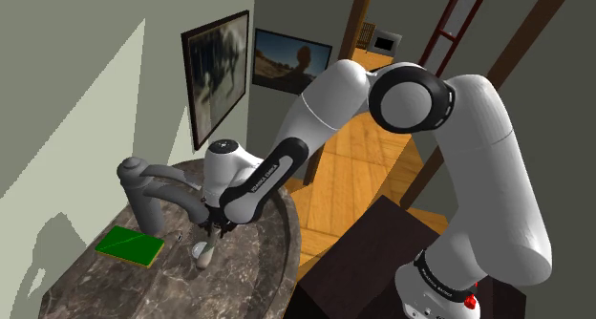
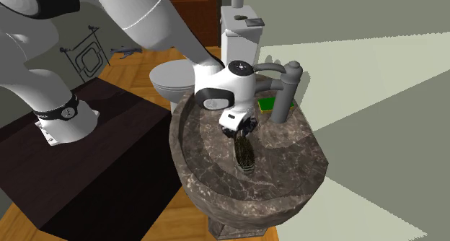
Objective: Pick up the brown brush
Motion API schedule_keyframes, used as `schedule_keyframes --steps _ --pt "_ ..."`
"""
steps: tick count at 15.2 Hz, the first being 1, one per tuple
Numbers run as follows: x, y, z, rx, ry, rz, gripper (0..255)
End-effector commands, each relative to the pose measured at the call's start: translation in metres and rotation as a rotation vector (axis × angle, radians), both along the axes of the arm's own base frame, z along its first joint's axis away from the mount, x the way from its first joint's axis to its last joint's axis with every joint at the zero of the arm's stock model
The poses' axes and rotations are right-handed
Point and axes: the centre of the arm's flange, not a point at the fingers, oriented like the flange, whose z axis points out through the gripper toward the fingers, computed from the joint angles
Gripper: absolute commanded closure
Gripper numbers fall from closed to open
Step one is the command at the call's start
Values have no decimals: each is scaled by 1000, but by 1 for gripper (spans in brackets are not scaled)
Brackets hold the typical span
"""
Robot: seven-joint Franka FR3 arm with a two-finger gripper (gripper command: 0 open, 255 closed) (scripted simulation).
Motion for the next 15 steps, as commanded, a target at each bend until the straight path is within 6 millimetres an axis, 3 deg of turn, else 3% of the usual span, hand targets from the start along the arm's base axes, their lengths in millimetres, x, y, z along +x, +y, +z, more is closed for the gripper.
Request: schedule_keyframes --steps 1,15 --pt "0 0 8 0 -1 0 255" --pt "0 0 77 0 -1 0 255"
